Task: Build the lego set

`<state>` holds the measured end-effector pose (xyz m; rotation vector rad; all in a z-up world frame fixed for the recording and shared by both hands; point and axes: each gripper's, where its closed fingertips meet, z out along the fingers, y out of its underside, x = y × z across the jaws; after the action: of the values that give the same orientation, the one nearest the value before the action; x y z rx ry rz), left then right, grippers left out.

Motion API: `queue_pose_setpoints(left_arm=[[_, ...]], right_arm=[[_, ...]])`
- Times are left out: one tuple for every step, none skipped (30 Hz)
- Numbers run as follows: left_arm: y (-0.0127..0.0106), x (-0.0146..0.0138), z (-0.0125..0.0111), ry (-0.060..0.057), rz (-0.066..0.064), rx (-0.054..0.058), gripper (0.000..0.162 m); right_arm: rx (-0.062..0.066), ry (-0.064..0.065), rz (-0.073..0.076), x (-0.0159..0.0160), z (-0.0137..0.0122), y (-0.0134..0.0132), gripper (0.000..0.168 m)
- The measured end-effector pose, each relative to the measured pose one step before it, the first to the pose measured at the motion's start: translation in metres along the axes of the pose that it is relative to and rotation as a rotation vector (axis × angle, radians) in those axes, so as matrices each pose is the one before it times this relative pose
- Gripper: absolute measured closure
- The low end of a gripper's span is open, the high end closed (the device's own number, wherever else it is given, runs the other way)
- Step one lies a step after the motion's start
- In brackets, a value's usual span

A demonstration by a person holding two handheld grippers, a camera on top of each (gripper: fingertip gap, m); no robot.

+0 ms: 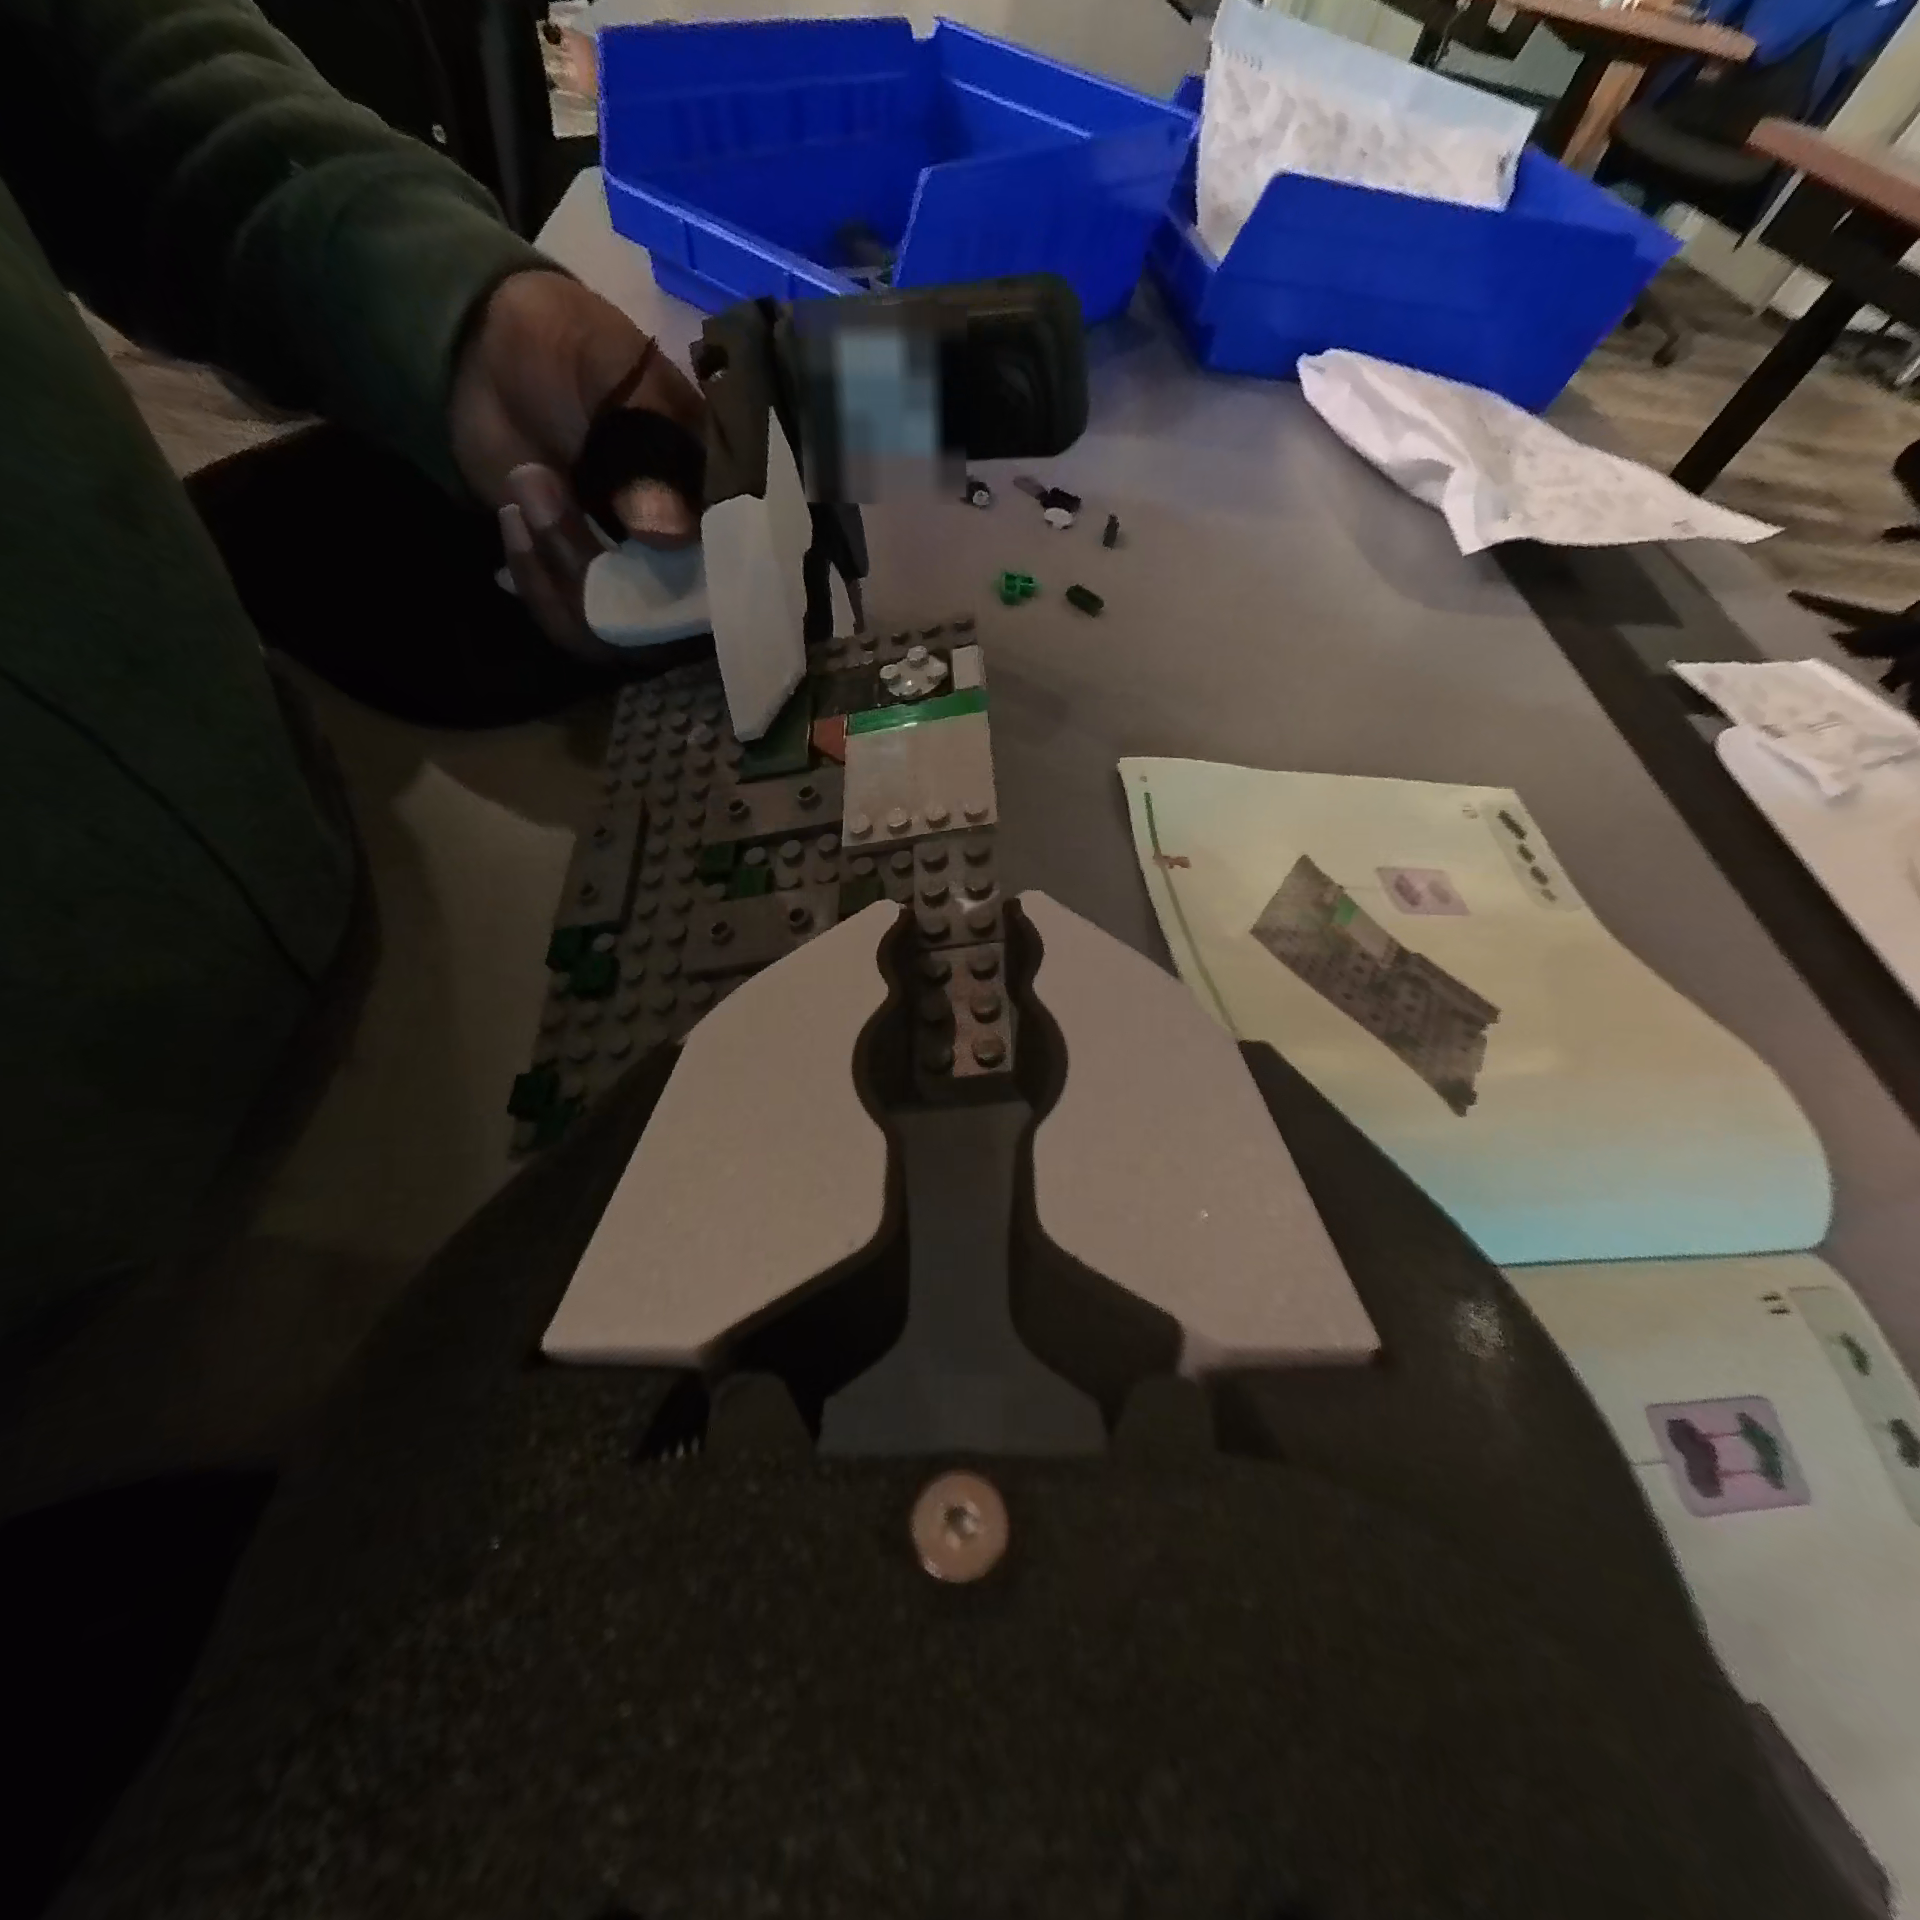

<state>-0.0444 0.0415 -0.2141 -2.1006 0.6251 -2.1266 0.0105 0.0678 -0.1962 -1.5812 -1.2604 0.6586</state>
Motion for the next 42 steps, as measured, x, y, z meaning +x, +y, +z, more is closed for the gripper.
queue_pose_setpoints(left_arm=[[0.00009,0.00021,0.00011,0.0003,0.0010,0.0069,0.154],[0.00030,0.00060,0.00009,0.0029,-0.0011,0.0054,0.154],[0.00035,0.00150,0.00009,0.0068,-0.0025,0.0020,0.154],[0.00041,0.00222,-0.00015,0.0087,-0.0011,0.0001,0.154],[0.00079,0.00196,-0.00002,0.0070,-0.0004,-0.0026,0.155],[0.00093,0.00131,-0.00009,0.0061,-0.0039,-0.0021,0.155],[0.00087,0.00057,0.00002,0.0035,-0.0036,-0.0006,0.154],[0.00104,0.00026,0.00004,0.0042,-0.0074,-0.0001,0.155],[0.00119,0.00056,0.00019,0.0074,-0.0113,-0.0007,0.154],[0.00132,0.00071,0.00016,0.0059,-0.0075,-0.0017,0.154],[0.00103,0.00047,0.00029,0.0005,-0.0028,-0.0027,0.154],[0.00043,0.00017,0.00022,-0.0015,-0.0024,-0.0010,0.154],[0.00020,-0.00014,0.00026,-0.0001,-0.0085,-0.0013,0.154],[0.00024,0.00015,0.00048,0.0034,-0.0141,-0.0027,0.154],[0.00009,0.00087,0.00015,0.0073,-0.0099,-0.0020,0.154],[-0.00046,0.00158,0.00008,0.0068,-0.0006,0.0042,0.154],[-0.00053,0.00176,0.00017,0.0076,0.0007,0.0061,0.154],[-0.00064,0.00134,0.00023,0.0072,-0.0023,0.0055,0.155],[-0.00078,0.00075,0.00021,0.0003,0.0052,0.0067,0.155],[-0.00049,0.00093,0.00013,0.0002,0.0132,0.0053,0.155],[-0.00092,0.00217,0.00003,0.0114,0.0065,0.0062,0.154],[-0.00131,0.00145,0.00011,0.0087,-0.0015,0.0089,0.152],[-0.00030,0.00037,0.00062,0.0006,0.0018,0.0032,0.148],[0.00102,-0.00024,0.00082,-0.0027,0.0085,-0.0031,0.148],[0.00053,-0.00122,0.00033,-0.0077,0.0105,0.0017,0.154],[-0.00031,-0.00213,-0.00025,-0.0144,0.0056,0.0066,0.155],[0.00003,0.00031,0.00002,0.0006,0.0004,0.0009,0.155],[0.00004,-0.00015,-0.00011,-0.0056,0.0081,-0.0006,0.154],[0.00064,-0.00037,-0.00004,-0.0075,0.0096,-0.0065,0.154],[0.00038,-0.00096,-0.00040,-0.0082,0.0079,-0.0046,0.154],[0.00080,-0.00136,-0.00019,-0.0101,0.0123,-0.0065,0.154],[0.00102,-0.00080,-0.00021,-0.0025,0.0047,-0.0062,0.154],[0.00077,-0.00041,-0.00015,0.0030,-0.0027,-0.0042,0.154],[0.00044,-0.00073,0.00018,-0.0013,0.0006,-0.0007,0.154],[0.00028,-0.00065,0.00021,-0.0031,0.0009,-0.0014,0.154],[-0.00026,-0.00025,0.00022,-0.0001,-0.0011,0.0000,0.154],[-0.00022,0.00009,0.00006,0.0031,-0.0017,-0.0006,0.154],[-0.00003,0.00010,0.00001,0.0011,0.0019,-0.0020,0.154],[-0.00021,-0.00022,-0.00020,-0.0042,0.0062,-0.0003,0.154],[0.00004,-0.00040,-0.00049,-0.0070,0.0077,-0.0030,0.154],[0.00061,-0.00152,-0.00050,-0.0162,0.0160,-0.0088,0.154],[0.00112,-0.00211,-0.00013,-0.0231,0.0214,-0.0104,0.154]], right_arm=[[0.0039,0.0036,-0.0054,-0.00020,-0.00031,-0.00066,0.153],[0.0060,0.0023,-0.0055,-0.00034,-0.00052,-0.00123,0.153],[0.0102,0.0017,-0.0091,-0.00066,-0.00084,-0.00196,0.153],[0.0112,0.0006,-0.0122,-0.00110,-0.00104,-0.00255,0.153],[0.0074,-0.0001,-0.0160,-0.00140,-0.00108,-0.00250,0.153],[0.0021,0.0008,-0.0199,-0.00136,-0.00073,-0.00179,0.153],[-0.0027,0.0007,-0.0179,-0.00113,-0.00037,-0.00096,0.153],[-0.0022,-0.0029,-0.0095,-0.00107,-0.00028,-0.00046,0.153],[0.0017,-0.0062,-0.0009,-0.00107,-0.00034,-0.00047,0.153],[0.0034,-0.0065,0.0045,-0.00088,-0.00033,-0.00015,0.152],[0.0017,-0.0046,0.0065,-0.00050,-0.00018,0.00047,0.153],[0.0014,-0.0024,0.0064,-0.00003,-0.00010,0.00062,0.153],[-0.0009,-0.0024,0.0064,0.00020,0.00001,0.00086,0.152],[0.0005,-0.0038,0.0069,0.00014,-0.00002,0.00054,0.152],[0.0059,-0.0039,0.0083,0.00014,-0.00017,-0.00038,0.152],[0.0081,-0.0029,0.0102,0.00055,-0.00023,-0.00096,0.153],[0.0074,-0.0042,0.0112,0.00075,-0.00026,-0.00114,0.153],[0.0047,-0.0032,0.0082,0.00076,-0.00013,-0.00088,0.153],[0.0014,-0.0003,0.0018,0.00073,-0.00004,-0.00040,0.153],[0.0008,0.0008,-0.0017,0.00058,-0.00003,-0.00033,0.153],[0.0015,0.0013,-0.0017,0.00030,0.00007,-0.00028,0.153],[0.0000,0.0009,-0.0023,0.00005,0.00041,-0.00018,0.153],[-0.0017,-0.0007,-0.0049,-0.00054,0.00071,0.00010,0.153],[0.0015,-0.0015,-0.0048,-0.00071,0.00056,-0.00062,0.153],[0.0056,-0.0013,-0.0008,-0.00025,-0.00001,-0.00137,0.153],[0.0016,-0.0004,-0.0019,-0.00005,-0.00023,-0.00097,0.153],[-0.0037,0.0013,-0.0068,0.00000,-0.00004,-0.00016,0.153],[-0.0024,0.0005,-0.0053,-0.00017,-0.00010,-0.00017,0.153],[-0.0041,-0.0010,-0.0032,-0.00051,0.00000,0.00031,0.153],[-0.0065,-0.0002,-0.0038,-0.00048,0.00041,0.00103,0.153],[-0.0058,0.0003,-0.0040,-0.00064,0.00046,0.00110,0.153],[-0.0021,-0.0012,-0.0004,-0.00068,0.00016,0.00058,0.153],[-0.0023,-0.0012,0.0027,-0.00057,0.00012,0.00058,0.153],[-0.0051,0.0004,0.0023,-0.00017,0.00007,0.00092,0.153],[-0.0042,0.0008,0.0026,0.00000,0.00005,0.00076,0.152],[-0.0011,-0.0016,0.0064,0.00018,-0.00012,0.00023,0.152],[0.0000,-0.0085,0.0113,-0.00005,-0.00012,-0.00024,0.152],[-0.0047,-0.0131,0.0152,-0.00019,0.00016,0.00002,0.152],[-0.0114,-0.0124,0.0166,0.00028,0.00052,0.00047,0.152],[-0.0131,-0.0117,0.0166,0.00065,0.00051,0.00028,0.150],[-0.0084,-0.0123,0.0187,0.00068,0.00023,-0.00079,0.147],[-0.0021,-0.0112,0.0212,0.00119,-0.00036,-0.00220,0.146]])
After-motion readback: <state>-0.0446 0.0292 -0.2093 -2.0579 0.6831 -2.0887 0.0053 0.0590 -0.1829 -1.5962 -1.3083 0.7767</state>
